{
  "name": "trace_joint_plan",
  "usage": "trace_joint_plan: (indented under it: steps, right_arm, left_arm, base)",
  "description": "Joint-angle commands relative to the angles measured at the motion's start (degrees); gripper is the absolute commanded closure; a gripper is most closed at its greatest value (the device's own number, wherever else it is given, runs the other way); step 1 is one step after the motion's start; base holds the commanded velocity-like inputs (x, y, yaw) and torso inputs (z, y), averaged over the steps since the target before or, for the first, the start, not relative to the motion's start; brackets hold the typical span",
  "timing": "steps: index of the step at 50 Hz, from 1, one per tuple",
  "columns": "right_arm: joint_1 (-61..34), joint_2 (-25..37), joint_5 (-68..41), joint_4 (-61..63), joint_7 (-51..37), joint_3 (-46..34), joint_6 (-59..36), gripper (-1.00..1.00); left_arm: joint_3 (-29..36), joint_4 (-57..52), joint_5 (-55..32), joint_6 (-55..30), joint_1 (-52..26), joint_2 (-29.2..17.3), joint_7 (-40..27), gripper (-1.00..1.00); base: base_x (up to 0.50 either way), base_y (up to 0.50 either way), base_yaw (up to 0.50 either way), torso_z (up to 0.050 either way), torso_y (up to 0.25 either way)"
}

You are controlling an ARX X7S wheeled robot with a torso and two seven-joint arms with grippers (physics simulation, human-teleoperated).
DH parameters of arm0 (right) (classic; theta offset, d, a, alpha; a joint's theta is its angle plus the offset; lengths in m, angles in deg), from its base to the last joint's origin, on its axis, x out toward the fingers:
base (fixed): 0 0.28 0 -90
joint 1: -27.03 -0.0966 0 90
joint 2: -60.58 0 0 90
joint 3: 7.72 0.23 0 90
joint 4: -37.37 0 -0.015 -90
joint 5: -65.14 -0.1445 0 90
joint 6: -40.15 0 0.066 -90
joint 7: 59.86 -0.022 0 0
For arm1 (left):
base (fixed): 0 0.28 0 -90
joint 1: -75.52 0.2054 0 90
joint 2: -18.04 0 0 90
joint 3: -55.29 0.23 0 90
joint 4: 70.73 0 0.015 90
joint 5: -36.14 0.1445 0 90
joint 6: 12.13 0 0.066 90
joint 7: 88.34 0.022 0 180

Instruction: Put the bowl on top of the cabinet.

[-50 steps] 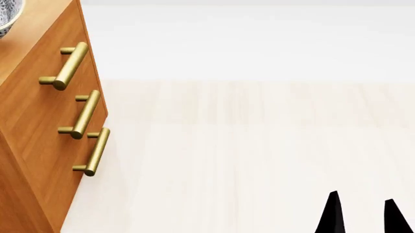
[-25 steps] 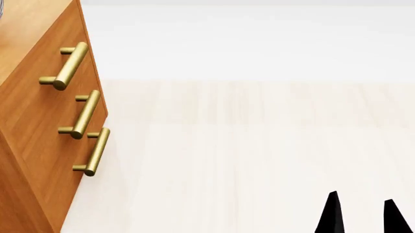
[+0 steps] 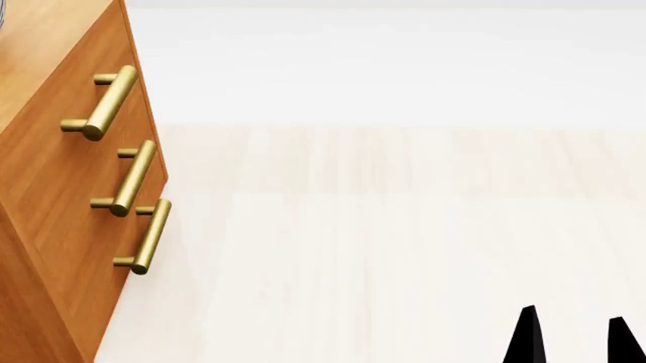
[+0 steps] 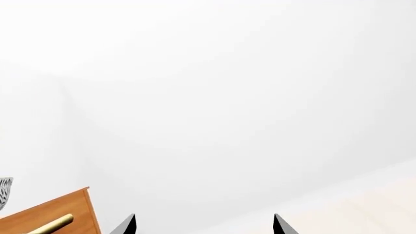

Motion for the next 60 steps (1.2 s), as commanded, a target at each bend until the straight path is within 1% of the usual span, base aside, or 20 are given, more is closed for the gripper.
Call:
trace_joint_plan:
  steps: [1, 4, 9, 16, 22, 25, 27, 31, 32, 35, 37, 39, 40, 43, 46, 48, 50, 52, 53, 60]
  right_arm:
    - [3.22, -0.12, 0.77, 2.51, 1.48, 2.02, 2.15, -1.00]
    - [4.55, 0.12, 0.81, 3.49, 1.79, 2.44, 3.06, -1.00]
    - [5.20, 0.16, 1.03, 4.25, 2.20, 2.43, 3.47, -1.00]
    - [5.81, 0.05, 1.88, 5.18, 2.57, 2.19, 3.72, -1.00]
    - [6.27, 0.15, 1.82, 5.66, 2.89, 2.31, 3.99, -1.00]
    - [6.87, 0.24, 1.90, 6.11, 2.98, 2.54, 4.37, -1.00]
    - [7.22, 0.29, 1.90, 6.36, 3.12, 2.68, 4.64, -1.00]
    - [7.55, 0.15, 2.35, 6.75, 3.14, 2.64, 4.75, -1.00]
    - [7.55, 0.15, 2.35, 6.75, 3.14, 2.64, 4.75, -1.00]
    - [8.02, 0.21, 2.36, 7.02, 3.34, 2.82, 5.09, -1.00]
    - [8.06, 0.20, 2.40, 7.05, 3.50, 2.78, 5.11, -1.00]
    - [7.83, 0.08, 2.55, 7.03, 3.43, 2.65, 4.89, -1.00]
    - [7.98, 0.07, 2.73, 7.17, 3.43, 2.69, 4.96, -1.00]
    - [8.04, 0.08, 2.73, 7.23, 3.53, 2.69, 4.94, -1.00]
    - [8.28, 0.10, 2.79, 7.38, 3.62, 2.79, 5.08, -1.00]
    - [8.36, 0.06, 2.85, 7.49, 3.63, 2.83, 5.12, -1.00]
    - [8.36, 0.02, 3.03, 7.55, 3.64, 2.78, 5.04, -1.00]
    - [7.91, -0.16, 3.35, 7.35, 3.52, 2.53, 4.59, -1.00]
    - [7.76, -0.22, 3.44, 7.31, 3.46, 2.44, 4.42, -1.00]
    - [7.30, -0.43, 4.10, 7.22, 3.24, 2.16, 3.72, -1.00]
  left_arm:
    - [-1.81, -5.61, 1.18, 1.05, -4.23, -0.91, -0.42, -1.00]
    - [-2.08, -14.23, 2.15, 5.91, -7.09, -3.46, -1.15, -1.00]
    - [-2.27, -21.03, 3.92, 9.14, -10.38, -5.30, -2.57, -1.00]
    - [-1.90, -21.22, 8.28, 6.04, -14.63, -2.98, -3.60, -1.00]
    - [-11.96, -19.68, 19.17, 1.76, -15.09, -2.20, -7.56, -1.00]
    - [-16.86, -21.41, 23.76, 1.65, -15.00, -3.25, -9.87, -1.00]
    - [-20.91, -20.80, 27.95, -0.44, -15.06, -2.77, -10.62, -1.00]
    - [-25.56, -17.62, 33.37, -5.17, -15.04, -0.71, -11.26, -1.00]
    - [-26.73, -18.12, 33.97, -4.69, -14.96, -0.93, -11.79, -1.00]
    - [-31.96, -16.17, 42.97, -10.41, -15.10, 0.79, -11.85, -1.00]
    - [-37.40, -15.26, 49.82, -13.63, -15.12, 1.89, -13.04, -1.00]
    - [-41.07, -15.35, 53.42, -15.37, -15.06, 2.33, -14.08, -1.00]
    - [-42.15, -18.87, 54.15, -14.96, -14.95, 1.42, -15.52, -1.00]
    - [-43.69, -23.49, 57.54, -15.89, -14.97, 0.84, -18.83, -1.00]
    - [-44.59, -26.14, 58.93, -15.80, -14.62, 0.62, -19.07, -1.00]
    - [-44.93, -27.84, 61.07, -16.63, -14.74, 0.40, -21.43, -1.00]
    - [-45.64, -28.41, 62.03, -16.57, -14.49, 0.64, -19.35, -1.00]
    - [-45.29, -28.38, 64.55, -18.00, -14.79, 1.55, -19.51, -1.00]
    - [-46.59, -28.69, 63.80, -17.10, -14.05, 1.20, -18.41, -1.00]
    - [-46.35, -31.73, 66.95, -18.29, -14.16, 1.39, -17.41, -1.00]
  base:
    - [0.00, 0.00, 0.00, 0.000, 0.000]
    - [0.00, 0.00, 0.00, 0.000, 0.000]
    - [0.00, 0.00, 0.00, 0.000, 0.000]
    - [0.00, 0.00, 0.00, 0.000, 0.000]
    - [0.00, 0.00, 0.00, 0.000, 0.000]
    - [0.00, 0.00, 0.00, 0.000, 0.000]
    - [0.00, 0.00, 0.00, 0.000, 0.000]
    - [0.00, 0.00, 0.00, 0.000, 0.000]
    - [0.00, 0.00, 0.00, 0.000, 0.000]
    - [0.00, 0.00, 0.00, 0.000, 0.000]
    - [0.00, 0.00, 0.00, 0.000, 0.000]
    - [0.00, 0.00, 0.00, 0.000, 0.000]
    - [0.00, 0.00, 0.00, 0.000, 0.000]
    - [0.00, 0.00, 0.00, 0.000, 0.000]
    - [0.00, 0.00, 0.00, 0.000, 0.000]
    - [0.00, 0.00, 0.00, 0.000, 0.000]
    - [0.00, 0.00, 0.00, 0.000, 0.000]
    - [0.00, 0.00, 0.00, 0.000, 0.000]
    - [0.00, 0.00, 0.00, 0.000, 0.000]
    - [0.00, 0.00, 0.00, 0.000, 0.000]
